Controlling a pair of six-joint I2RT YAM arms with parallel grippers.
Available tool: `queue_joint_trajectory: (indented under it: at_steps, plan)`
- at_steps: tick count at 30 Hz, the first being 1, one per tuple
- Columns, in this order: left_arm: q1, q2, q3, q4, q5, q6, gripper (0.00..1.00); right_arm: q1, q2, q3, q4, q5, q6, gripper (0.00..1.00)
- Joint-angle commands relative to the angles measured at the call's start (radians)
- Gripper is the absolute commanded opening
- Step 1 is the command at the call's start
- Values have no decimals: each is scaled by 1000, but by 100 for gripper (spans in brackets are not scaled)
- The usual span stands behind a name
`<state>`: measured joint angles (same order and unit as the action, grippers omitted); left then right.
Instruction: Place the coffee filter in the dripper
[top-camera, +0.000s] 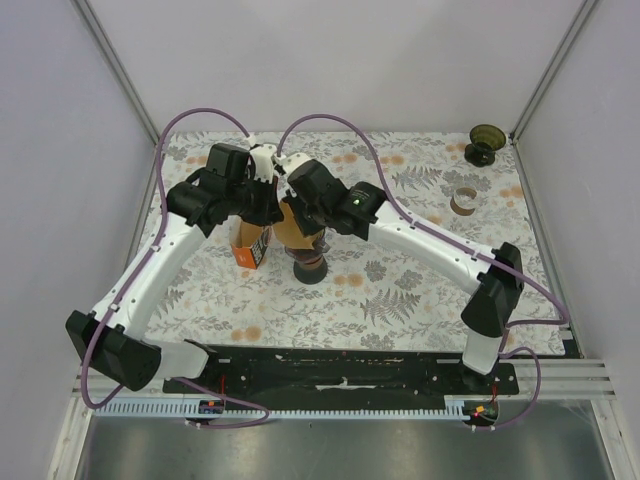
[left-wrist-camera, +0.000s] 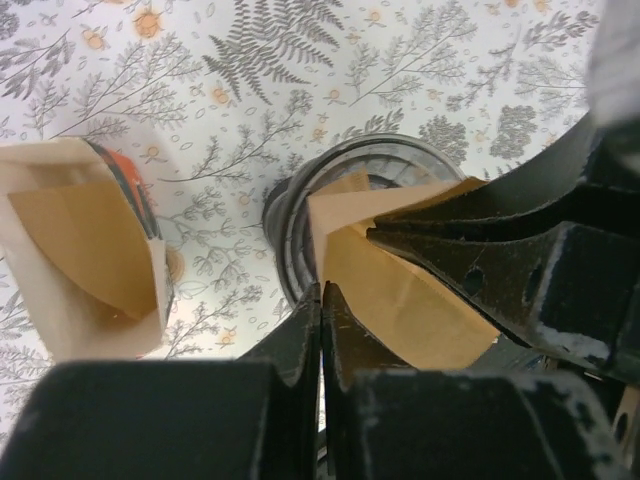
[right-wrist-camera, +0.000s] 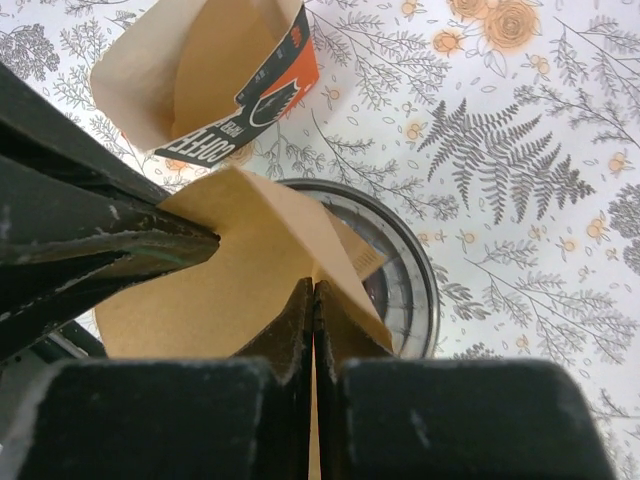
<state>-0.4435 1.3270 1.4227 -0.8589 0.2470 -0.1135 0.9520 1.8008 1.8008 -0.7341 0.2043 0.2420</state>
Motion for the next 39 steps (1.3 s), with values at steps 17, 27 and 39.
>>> queue_joint_trajectory:
  at_steps: [17, 27, 39]
  plan:
    - [65, -23, 105, -19, 69, -15, 74, -2, 106, 51, -60, -72, -53, 0]
    - [127, -40, 65, 14, 135, -112, 89, -2, 152, 65, -90, -60, -64, 0]
    - [187, -37, 59, 26, 152, -141, 90, -13, 152, 48, -96, -61, -60, 0]
